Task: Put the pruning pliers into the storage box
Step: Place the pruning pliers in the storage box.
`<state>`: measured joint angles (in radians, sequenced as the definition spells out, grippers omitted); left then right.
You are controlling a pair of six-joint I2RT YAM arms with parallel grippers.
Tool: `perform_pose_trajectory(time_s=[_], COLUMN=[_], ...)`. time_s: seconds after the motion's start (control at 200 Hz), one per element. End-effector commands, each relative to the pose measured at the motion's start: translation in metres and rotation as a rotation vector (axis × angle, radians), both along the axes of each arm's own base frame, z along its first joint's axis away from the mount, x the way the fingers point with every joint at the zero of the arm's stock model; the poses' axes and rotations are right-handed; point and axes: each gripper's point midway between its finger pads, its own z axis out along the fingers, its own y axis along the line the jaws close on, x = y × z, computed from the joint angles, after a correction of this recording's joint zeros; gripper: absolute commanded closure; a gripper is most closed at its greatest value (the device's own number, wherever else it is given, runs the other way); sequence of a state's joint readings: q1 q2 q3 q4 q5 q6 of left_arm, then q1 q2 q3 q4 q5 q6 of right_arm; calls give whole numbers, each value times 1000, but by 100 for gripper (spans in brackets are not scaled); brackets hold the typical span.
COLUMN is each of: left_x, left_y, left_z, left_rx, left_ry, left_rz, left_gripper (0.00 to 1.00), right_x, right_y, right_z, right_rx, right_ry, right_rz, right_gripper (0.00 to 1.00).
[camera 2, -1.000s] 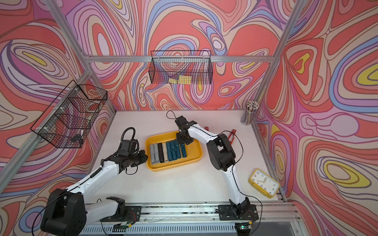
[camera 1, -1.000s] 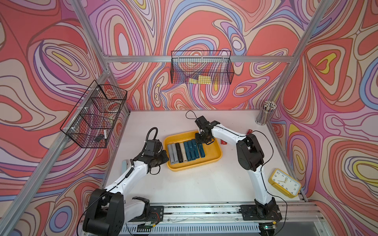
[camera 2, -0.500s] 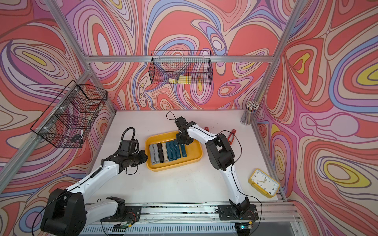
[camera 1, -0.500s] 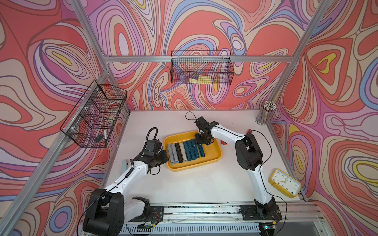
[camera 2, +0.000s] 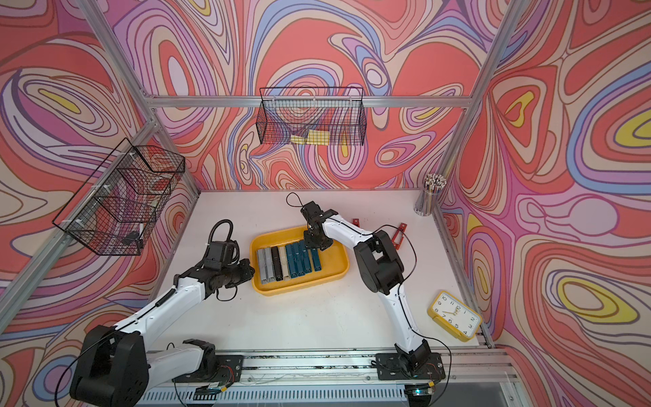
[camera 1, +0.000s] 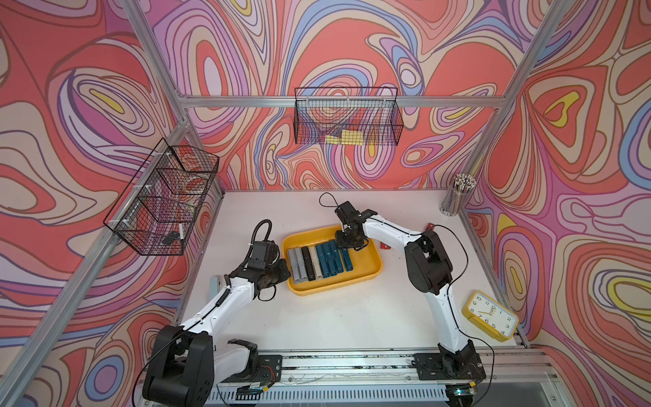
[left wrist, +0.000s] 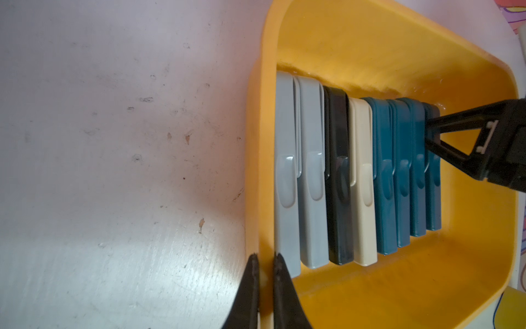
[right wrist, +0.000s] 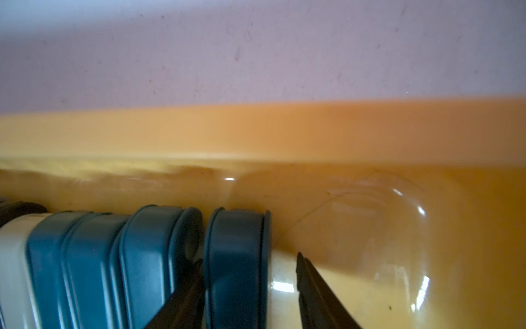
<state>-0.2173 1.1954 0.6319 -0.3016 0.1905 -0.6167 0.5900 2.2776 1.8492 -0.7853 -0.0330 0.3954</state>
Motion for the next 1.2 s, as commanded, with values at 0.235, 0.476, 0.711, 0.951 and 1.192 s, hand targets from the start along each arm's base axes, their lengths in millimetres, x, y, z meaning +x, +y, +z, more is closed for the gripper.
perform_pose_trajectory(time_s=[0.235, 0.476, 0.711, 0.951, 1.192], left_x=[-7, -7, -7, -8, -8], left_y=[-3, -3, -3, -2, -3], left_z=[-6, -7, -7, -7, -8], left_rx=[-4, -3, -3, 1, -2], left_ry=[25, 26, 25, 26, 29], left_rz=[-17, -17, -18, -17, -18], left_gripper=[97, 97, 97, 97, 97], right_x=[2, 3, 1, -5, -9], right_y=[-3, -15, -21, -25, -27], right_z=[43, 50, 36, 16, 0], right_rx=[5, -39, -78, -94, -102], right_ry=[-94, -130, -116, -85, -61], right_rz=[-7, -23, -28, -34, -31], right_gripper=[46, 56, 72, 78, 80])
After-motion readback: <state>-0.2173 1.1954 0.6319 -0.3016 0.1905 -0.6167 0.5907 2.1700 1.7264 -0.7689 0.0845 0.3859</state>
